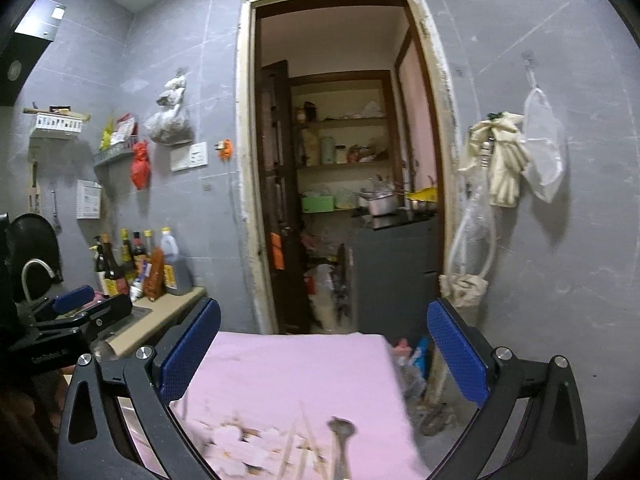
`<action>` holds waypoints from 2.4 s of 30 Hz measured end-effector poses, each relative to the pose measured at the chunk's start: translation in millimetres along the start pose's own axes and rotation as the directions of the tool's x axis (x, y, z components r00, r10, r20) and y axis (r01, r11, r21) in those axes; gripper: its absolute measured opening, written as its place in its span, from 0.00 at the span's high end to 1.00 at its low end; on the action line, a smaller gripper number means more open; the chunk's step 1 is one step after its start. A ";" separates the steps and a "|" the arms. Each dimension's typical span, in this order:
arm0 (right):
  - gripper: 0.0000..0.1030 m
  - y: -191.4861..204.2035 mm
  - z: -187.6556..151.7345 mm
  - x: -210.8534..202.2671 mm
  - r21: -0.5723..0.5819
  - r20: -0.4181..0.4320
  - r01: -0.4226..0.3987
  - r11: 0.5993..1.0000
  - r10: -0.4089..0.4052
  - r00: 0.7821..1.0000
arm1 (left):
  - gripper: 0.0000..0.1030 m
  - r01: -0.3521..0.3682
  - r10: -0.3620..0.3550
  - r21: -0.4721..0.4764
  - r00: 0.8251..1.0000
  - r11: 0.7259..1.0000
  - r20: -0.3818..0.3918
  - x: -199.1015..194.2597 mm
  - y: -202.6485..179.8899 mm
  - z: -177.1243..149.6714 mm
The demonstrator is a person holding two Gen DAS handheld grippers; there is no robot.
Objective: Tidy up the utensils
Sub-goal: 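Raise both tools away from the caddy back over the table, then lower the left tool onto a wooden chopstick and close on it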
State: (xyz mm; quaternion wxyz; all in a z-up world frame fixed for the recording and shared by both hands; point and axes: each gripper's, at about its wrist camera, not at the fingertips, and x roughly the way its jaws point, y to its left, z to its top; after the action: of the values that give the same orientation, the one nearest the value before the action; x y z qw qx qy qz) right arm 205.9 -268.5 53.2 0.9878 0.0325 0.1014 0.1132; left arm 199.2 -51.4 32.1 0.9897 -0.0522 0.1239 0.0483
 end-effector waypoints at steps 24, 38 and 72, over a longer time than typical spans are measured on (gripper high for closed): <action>0.02 -141.8 -103.5 79.5 0.075 -0.252 -0.009 0.997 0.028 0.967 | 0.05 0.025 -0.011 0.043 0.959 0.999 -0.284 92.5 -107.9 -100.5; 0.38 -99.3 -177.2 171.8 0.158 -0.456 -0.227 0.961 0.275 0.847 | 0.34 -0.073 0.069 0.014 0.831 0.997 -0.552 162.3 -78.8 -159.2; 0.86 -32.2 -200.5 232.2 0.099 -0.614 -0.380 0.920 0.357 0.704 | 0.64 0.015 -0.003 0.012 0.735 1.000 -0.678 192.9 -66.9 -168.9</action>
State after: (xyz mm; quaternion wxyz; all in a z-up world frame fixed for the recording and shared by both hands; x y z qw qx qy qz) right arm 392.7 -238.1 -190.3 0.8563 -0.0044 0.4098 0.3144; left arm 352.0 -121.1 -172.9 0.8775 -0.0585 0.4756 0.0201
